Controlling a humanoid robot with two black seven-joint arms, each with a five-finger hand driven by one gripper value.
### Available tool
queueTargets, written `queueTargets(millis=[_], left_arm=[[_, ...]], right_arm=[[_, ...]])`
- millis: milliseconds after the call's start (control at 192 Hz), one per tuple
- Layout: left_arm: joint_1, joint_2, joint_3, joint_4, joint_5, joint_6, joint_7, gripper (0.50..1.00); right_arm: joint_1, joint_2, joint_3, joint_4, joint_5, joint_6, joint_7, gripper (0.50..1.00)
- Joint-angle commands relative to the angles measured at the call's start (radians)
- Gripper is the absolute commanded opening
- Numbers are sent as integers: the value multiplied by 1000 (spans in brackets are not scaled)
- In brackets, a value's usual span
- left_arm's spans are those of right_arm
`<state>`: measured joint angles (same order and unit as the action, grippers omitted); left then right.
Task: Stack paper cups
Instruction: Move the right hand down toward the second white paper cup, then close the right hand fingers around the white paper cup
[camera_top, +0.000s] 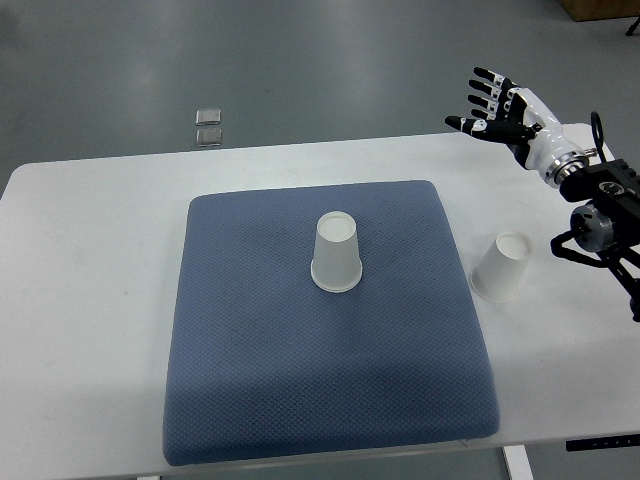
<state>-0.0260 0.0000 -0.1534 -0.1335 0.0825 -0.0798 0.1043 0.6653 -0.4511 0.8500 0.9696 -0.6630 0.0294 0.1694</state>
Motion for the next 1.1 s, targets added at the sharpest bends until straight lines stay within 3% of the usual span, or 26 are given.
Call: queueTargets(millis=[0,219,344,563,1095], left_arm=[[0,0,0,0,0,0,0,1000],[0,0,0,0,-1,0,0,1000],[0,0,0,0,0,0,0,1000],[0,0,0,0,0,0,0,1000],[0,0,0,0,0,0,0,1000]], right_arm=[[0,-92,-42,21,-49,86,2,928],[0,-216,-59,81,-241,215,4,926],[0,-285,-88,136,-380,270,41,928],[4,-345,-155,207,-586,276,55,926],[0,-390,-259,236,-800,274,122,921]])
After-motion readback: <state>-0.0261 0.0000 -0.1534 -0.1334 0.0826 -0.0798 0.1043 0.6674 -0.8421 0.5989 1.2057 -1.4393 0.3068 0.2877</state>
